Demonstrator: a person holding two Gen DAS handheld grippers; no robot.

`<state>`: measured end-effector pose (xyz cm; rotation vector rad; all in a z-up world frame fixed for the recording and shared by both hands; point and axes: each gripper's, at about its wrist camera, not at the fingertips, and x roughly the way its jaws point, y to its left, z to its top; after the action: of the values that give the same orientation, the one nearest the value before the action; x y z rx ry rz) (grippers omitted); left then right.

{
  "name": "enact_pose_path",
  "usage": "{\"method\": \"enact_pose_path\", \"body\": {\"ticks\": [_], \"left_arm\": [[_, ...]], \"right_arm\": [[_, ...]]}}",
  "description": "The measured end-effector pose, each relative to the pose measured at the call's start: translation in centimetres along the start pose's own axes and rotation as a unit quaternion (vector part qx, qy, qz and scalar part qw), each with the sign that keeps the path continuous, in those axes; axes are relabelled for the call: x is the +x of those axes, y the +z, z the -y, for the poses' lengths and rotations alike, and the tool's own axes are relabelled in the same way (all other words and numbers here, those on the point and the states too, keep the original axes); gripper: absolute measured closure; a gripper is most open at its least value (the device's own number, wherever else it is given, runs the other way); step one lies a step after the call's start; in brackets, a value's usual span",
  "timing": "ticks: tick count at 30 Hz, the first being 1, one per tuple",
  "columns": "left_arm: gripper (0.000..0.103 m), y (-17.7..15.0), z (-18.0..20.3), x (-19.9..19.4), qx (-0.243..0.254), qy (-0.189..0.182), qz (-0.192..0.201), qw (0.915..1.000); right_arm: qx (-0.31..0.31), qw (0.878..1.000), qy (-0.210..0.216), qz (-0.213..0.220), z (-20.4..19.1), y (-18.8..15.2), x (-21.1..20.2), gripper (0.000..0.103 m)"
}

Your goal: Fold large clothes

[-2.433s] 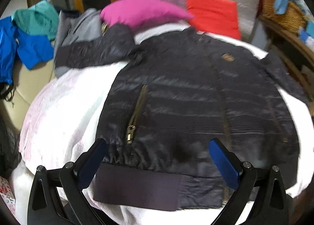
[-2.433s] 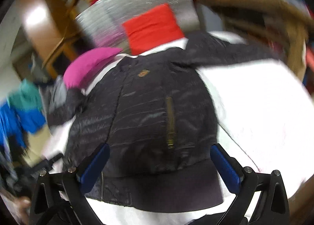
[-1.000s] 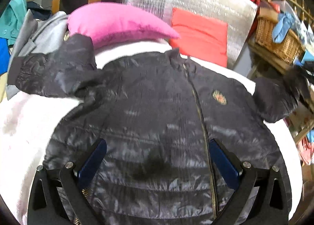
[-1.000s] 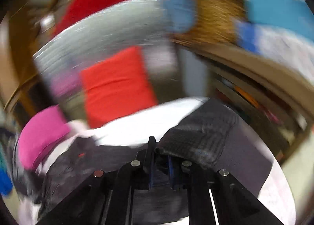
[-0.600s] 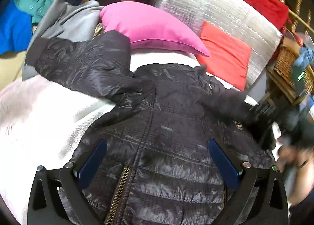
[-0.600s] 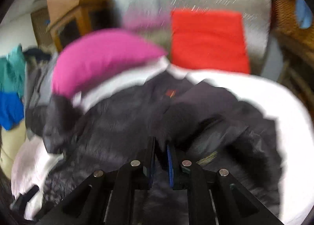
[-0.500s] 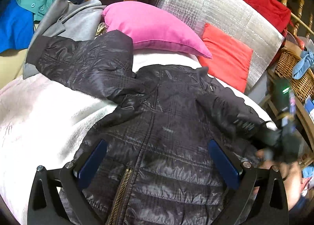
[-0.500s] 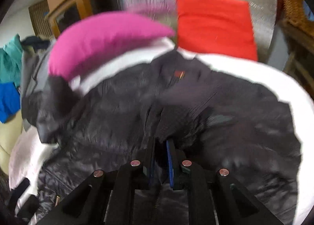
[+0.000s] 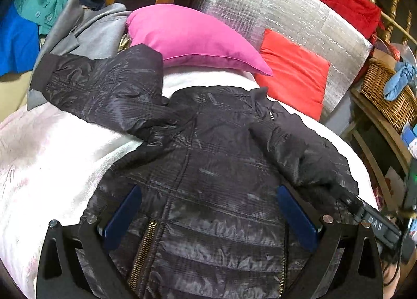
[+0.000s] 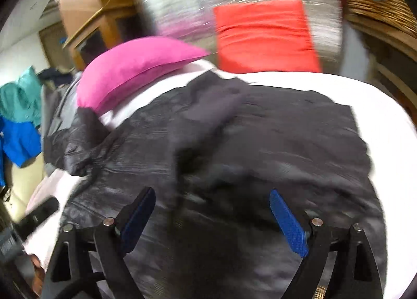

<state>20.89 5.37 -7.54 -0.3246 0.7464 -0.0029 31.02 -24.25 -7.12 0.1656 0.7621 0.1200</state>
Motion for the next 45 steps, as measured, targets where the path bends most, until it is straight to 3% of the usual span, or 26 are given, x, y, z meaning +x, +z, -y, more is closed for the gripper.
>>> {"method": "enact_pose_path", "body": {"ticks": [9, 13, 16, 20, 22, 25, 28, 29, 30, 31, 34, 37, 40, 45], "left_arm": [[0.000, -2.1, 3.9, 0.9, 0.092, 0.035, 0.003, 0.9951], [0.000, -2.5, 5.6, 1.6, 0.127, 0.066, 0.007, 0.9897], [0.000, -0.9, 7.9, 1.7, 0.127, 0.056, 0.006, 0.9904], [0.000, 2.1, 13.0, 4.7, 0.175, 0.072, -0.009, 0.9819], [0.000, 2.8, 15.2, 7.2, 0.204, 0.080, -0.027, 0.9754], [0.000, 2.9, 18.6, 11.1, 0.274, 0.113, -0.043, 0.9540], [0.001, 3.2, 19.4, 13.6, 0.305, 0.156, -0.050, 0.9382], [0.009, 3.6, 18.9, 14.8, 0.304, 0.176, -0.061, 0.9342], [0.015, 4.1, 18.3, 15.5, 0.295, 0.185, -0.071, 0.9347], [0.025, 4.9, 16.9, 15.6, 0.265, 0.179, -0.080, 0.9440], [0.025, 6.4, 12.2, 13.6, 0.156, 0.154, -0.058, 0.9740], [0.025, 6.4, 8.7, 12.4, 0.103, 0.158, -0.049, 0.9808], [0.026, 5.9, 7.0, 12.8, 0.095, 0.154, -0.070, 0.9811], [0.025, 5.7, 4.5, 13.7, 0.020, 0.083, -0.101, 0.9913]], "right_arm": [[0.115, 0.991, 0.003, 0.070, 8.6, 5.0, 0.2, 0.006], [0.206, 0.976, 0.053, 0.042, 13.2, 1.8, 4.2, 0.006], [0.210, 0.972, 0.072, 0.080, 13.5, 0.1, 4.4, 0.006], [0.226, 0.965, 0.095, 0.097, 14.2, -0.6, 4.3, 0.005], [0.237, 0.960, 0.111, 0.103, 14.9, -0.9, 4.1, 0.005], [0.239, 0.958, 0.115, 0.107, 15.1, -1.0, 4.0, 0.005], [0.234, 0.960, 0.110, 0.106, 14.5, -1.1, 4.4, 0.005], [0.235, 0.959, 0.112, 0.107, 14.6, -1.1, 4.4, 0.005], [0.236, 0.959, 0.113, 0.108, 14.7, -1.2, 4.3, 0.005], [0.236, 0.959, 0.114, 0.108, 14.7, -1.2, 4.4, 0.005], [0.235, 0.959, 0.114, 0.108, 14.7, -1.3, 4.4, 0.005], [0.235, 0.959, 0.114, 0.109, 14.7, -1.4, 4.5, 0.005], [0.234, 0.960, 0.113, 0.108, 14.6, -1.4, 4.6, 0.005], [0.232, 0.960, 0.111, 0.107, 14.5, -1.4, 4.7, 0.005]]}}
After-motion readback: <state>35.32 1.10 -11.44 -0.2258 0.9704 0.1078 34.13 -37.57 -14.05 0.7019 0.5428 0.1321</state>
